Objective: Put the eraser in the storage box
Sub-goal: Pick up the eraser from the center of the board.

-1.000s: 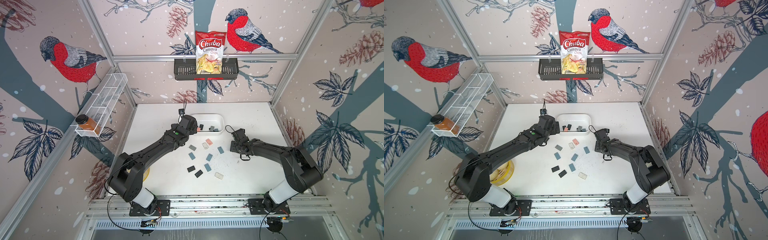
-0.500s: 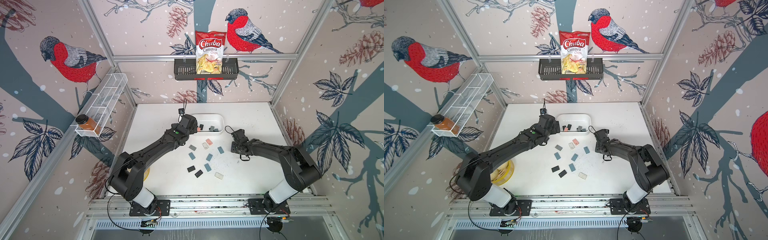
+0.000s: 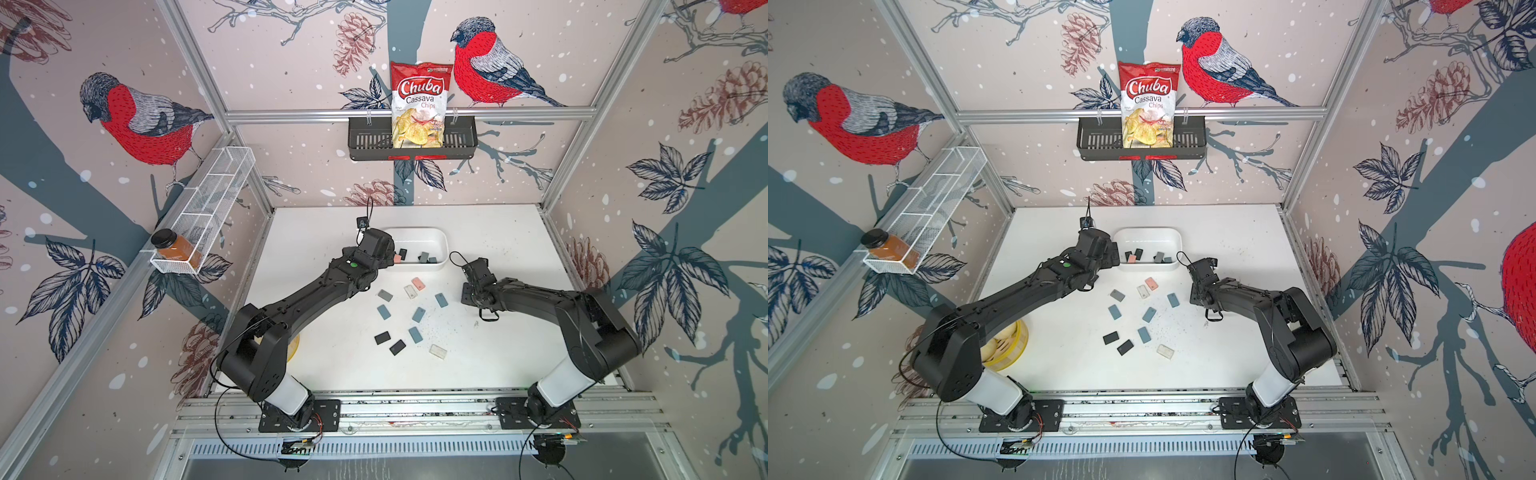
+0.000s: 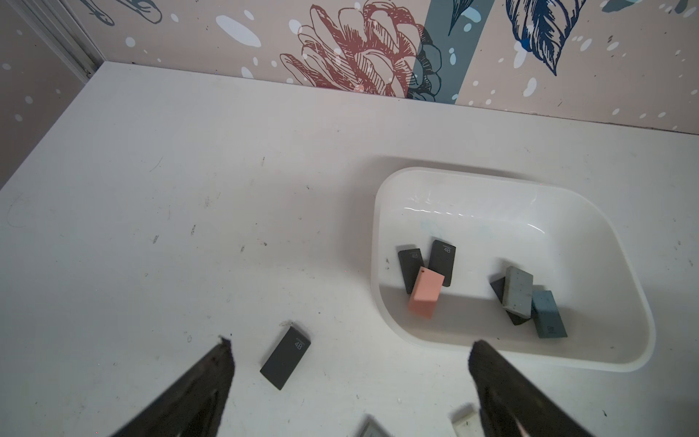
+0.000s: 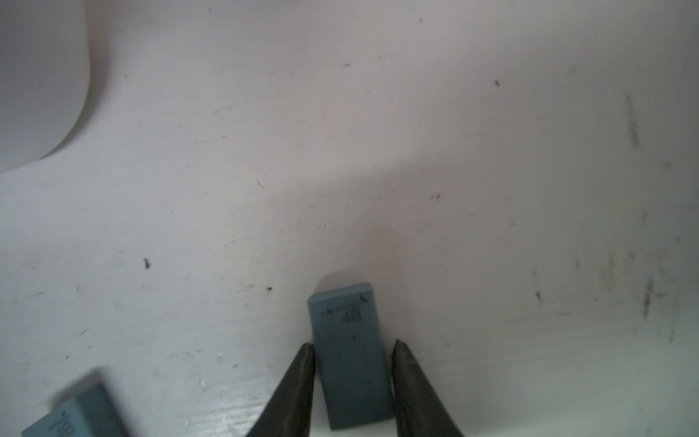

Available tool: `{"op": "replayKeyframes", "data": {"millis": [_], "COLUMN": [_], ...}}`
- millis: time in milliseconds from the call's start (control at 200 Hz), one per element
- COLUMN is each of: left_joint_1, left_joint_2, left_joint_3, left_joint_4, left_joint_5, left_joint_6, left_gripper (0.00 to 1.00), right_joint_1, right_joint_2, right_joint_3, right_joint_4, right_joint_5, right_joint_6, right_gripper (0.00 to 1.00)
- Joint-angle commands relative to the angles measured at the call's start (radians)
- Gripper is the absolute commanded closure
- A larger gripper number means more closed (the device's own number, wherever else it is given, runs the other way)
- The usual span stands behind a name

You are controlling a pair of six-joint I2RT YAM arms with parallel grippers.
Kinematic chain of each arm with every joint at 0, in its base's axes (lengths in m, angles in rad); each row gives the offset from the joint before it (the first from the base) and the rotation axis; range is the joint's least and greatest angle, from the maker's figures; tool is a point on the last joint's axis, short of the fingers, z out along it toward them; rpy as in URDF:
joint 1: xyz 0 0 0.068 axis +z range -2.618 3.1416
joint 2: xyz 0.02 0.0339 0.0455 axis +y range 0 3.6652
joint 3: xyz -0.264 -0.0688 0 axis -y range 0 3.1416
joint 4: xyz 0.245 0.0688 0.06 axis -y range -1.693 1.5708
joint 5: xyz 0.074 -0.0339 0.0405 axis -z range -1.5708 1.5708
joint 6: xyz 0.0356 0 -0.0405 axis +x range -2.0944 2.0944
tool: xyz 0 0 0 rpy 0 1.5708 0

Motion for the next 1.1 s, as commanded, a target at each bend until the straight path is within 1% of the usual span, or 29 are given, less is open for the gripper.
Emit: {"op": "replayKeyframes", "data": {"millis": [0,135,295,420,475,510,836,1096], "left_joint_1": [0.003,0.003,0.003,0.004,0.004,0.005,0.009,0.03], "left_joint_2": [0.0,0.0,0.002,0.005,0.005,0.006,0.023,0.03], "left_joint_3": [0.008,0.007,0.01,0.014,0.016,0.015,0.04,0.052], "left_joint_4": [0.002,0.002,-0.001,-0.004,-0.006,-0.007,-0.043,-0.085], "left_joint_5": [-0.023,-0.023,-0.023,-0.021,-0.018,-0.015,-0.006,-0.005], "left_joint_6": [0.007,0.006,0.007,0.004,0.005,0.004,0.001,-0.034], "left_gripper": [0.03,0.03,0.03,0.03,0.03,0.03,0.03,0.03], "right_joint_1": [0.003,0.005,0.004,0.004,0.004,0.004,0.004,0.016], "right_joint_2": [0.006,0.008,0.01,0.012,0.012,0.011,-0.019,-0.058], "right_joint_3": [-0.001,-0.001,-0.002,-0.002,-0.002,-0.001,0.004,0.042], "right_joint_4": [-0.009,-0.01,-0.01,-0.008,-0.009,-0.009,-0.025,-0.058], "right_joint_5": [-0.041,-0.043,-0.039,-0.04,-0.04,-0.039,-0.028,-0.025], "right_joint_6": [-0.006,-0.004,0.0,0.0,-0.001,0.001,-0.001,0.002], "right_gripper": [0.66,0.69,0.71,0.74,0.78,0.79,0.81,0.81]}}
